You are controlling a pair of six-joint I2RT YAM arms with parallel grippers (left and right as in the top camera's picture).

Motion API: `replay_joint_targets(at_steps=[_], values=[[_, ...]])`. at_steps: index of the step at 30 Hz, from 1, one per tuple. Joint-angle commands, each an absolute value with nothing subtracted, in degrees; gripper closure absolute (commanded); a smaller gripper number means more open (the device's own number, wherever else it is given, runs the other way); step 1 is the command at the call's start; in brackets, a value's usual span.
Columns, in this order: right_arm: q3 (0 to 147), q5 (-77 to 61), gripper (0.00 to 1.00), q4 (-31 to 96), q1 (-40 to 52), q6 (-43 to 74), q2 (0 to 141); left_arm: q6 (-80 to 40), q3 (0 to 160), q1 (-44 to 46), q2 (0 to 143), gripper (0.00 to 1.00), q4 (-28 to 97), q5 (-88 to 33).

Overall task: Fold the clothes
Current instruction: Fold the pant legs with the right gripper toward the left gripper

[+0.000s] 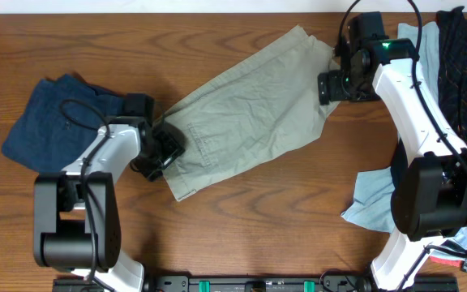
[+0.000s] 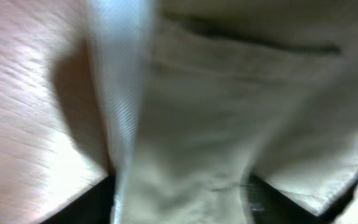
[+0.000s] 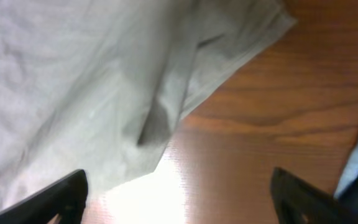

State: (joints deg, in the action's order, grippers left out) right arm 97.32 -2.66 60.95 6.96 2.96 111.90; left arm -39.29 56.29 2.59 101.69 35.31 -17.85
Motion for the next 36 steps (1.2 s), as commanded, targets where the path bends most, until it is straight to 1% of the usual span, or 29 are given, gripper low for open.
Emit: replay_joint_targets(at_steps=[1, 2, 3, 4, 6, 7, 8, 9, 13, 17, 21, 23, 24, 27, 29, 32, 35, 36], values=[[97.38, -9.58, 0.38, 61.98, 7.27, 2.46, 112.2, -36.18, 54.22, 4.67, 106.3, 0.62, 35.38, -23.68], [97.36, -11.09, 0.46, 62.11, 7.4, 2.31, 112.33, -35.57, 54.24, 4.86, 106.13, 0.77, 35.75, -24.69], [97.36, -12.32, 0.53, 62.22, 7.62, 1.5, 112.49, -34.89, 54.24, 4.84, 105.95, 0.88, 36.1, -25.61], [97.34, -13.02, 0.6, 62.35, 7.92, 0.95, 112.64, -34.26, 54.24, 4.78, 105.6, 0.94, 36.75, -26.55], [97.01, -13.89, 0.8, 62.54, 8.78, 0.73, 113.25, -33.78, 54.37, 4.25, 104.16, 0.94, 39.2, -26.57], [96.77, -14.28, 0.89, 62.59, 9.26, 0.73, 113.51, -32.71, 54.52, 3.86, 103.09, 0.94, 40.56, -26.57], [96.38, -14.66, 0.95, 62.57, 9.91, 0.51, 113.78, -31.86, 54.68, 3.55, 102.0, 0.94, 41.89, -26.55], [95.81, -14.9, 0.99, 62.5, 10.72, 0.03, 114.26, -30.89, 54.96, 3.07, 100.29, 0.94, 43.68, -26.55], [92.33, -16.88, 0.99, 61.17, 14.22, -1.76, 115.52, -30.22, 56.29, 1.78, 91.94, 0.94, 50.02, -26.57], [85.36, -23.83, 0.99, 54.81, 19.2, -3.4, 115.57, -30.68, 57.23, 1.93, 82.52, 0.94, 54.3, -27.11], [78.7, -28.53, 0.99, 47.42, 25.12, -3.31, 116.01, -31.11, 57.3, 1.93, 74.67, 0.94, 54.98, -31.31], [75.48, -30.87, 0.99, 43.03, 28.82, -3.27, 116.4, -33.21, 57.32, 1.93, 71.55, 0.94, 54.92, -33.28], [73.43, -32.45, 0.99, 39.9, 31.88, -3.29, 116.81, -34.0, 57.32, 1.93, 69.43, 0.94, 54.06, -35.53], [71.33, -33.54, 0.97, 36.45, 37.19, -3.03, 117.64, -36.07, 57.32, 1.93, 66.52, 0.94, 50.28, -39.53], [71.05, -33.43, 0.96, 35.11, 41.78, -2.81, 118.48, -39.48, 57.36, 1.93, 64.6, 0.94, 45.19, -42.09], [71.05, -32.75, 0.95, 32.32, 46.26, -1.98, 118.8, -44.1, 57.36, 1.93, 62.52, 0.93, 38.02, -44.66], [72.01, -27.94, 0.95, 29.95, 49.12, 0.49, 118.74, -45.74, 57.36, 1.93, 60.99, 0.94, 33.15, -44.29], [72.69, -25.67, 0.93, 30.04, 49.36, 1.43, 118.74, -45.74, 57.36, 1.93, 60.93, 0.94, 32.99, -43.99]])
